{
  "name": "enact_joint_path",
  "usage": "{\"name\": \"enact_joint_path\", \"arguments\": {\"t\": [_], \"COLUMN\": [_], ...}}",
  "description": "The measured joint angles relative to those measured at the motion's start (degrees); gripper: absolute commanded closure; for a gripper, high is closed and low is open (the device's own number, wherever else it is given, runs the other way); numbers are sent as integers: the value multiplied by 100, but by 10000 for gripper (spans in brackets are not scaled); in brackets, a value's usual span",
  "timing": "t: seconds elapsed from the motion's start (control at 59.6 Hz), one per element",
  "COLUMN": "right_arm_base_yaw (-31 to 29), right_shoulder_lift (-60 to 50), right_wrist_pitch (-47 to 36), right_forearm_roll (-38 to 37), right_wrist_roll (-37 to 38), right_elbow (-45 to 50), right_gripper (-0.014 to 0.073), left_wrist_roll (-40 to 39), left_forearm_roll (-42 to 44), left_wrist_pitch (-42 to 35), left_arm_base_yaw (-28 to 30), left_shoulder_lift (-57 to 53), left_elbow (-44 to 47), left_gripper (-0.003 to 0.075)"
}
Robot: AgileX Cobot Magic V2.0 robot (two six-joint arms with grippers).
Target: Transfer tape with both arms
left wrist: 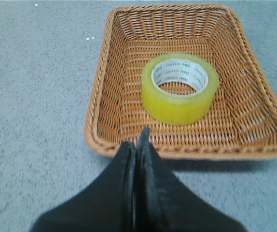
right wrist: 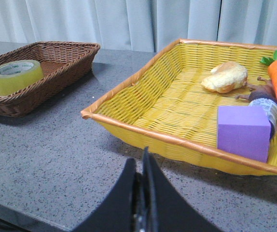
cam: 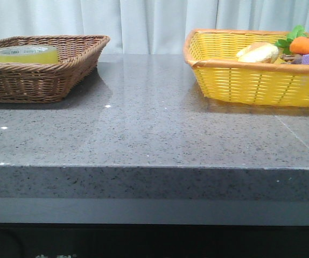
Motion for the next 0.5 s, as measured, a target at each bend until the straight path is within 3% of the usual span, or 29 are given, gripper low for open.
{"name": "enact_joint_path", "arguments": {"t": [0.235,0.503], "right_arm_base_yaw": [0,0], "right_shoulder_lift": [0,0], "right_wrist_pitch": [0,0], "right_forearm_roll": [0,0], "right_wrist_roll": [0,0], "right_elbow": [0,0], "right_gripper": [684,684], "left_wrist_roll": [0,0], "left_forearm_roll": [0,0], "left_wrist_pitch": [-184,-184], "left_arm_base_yaw": [0,0], "left_shoulder_lift": [-1543,-1843], "left_elbow": [1319,1887], "left_gripper": [740,740]}}
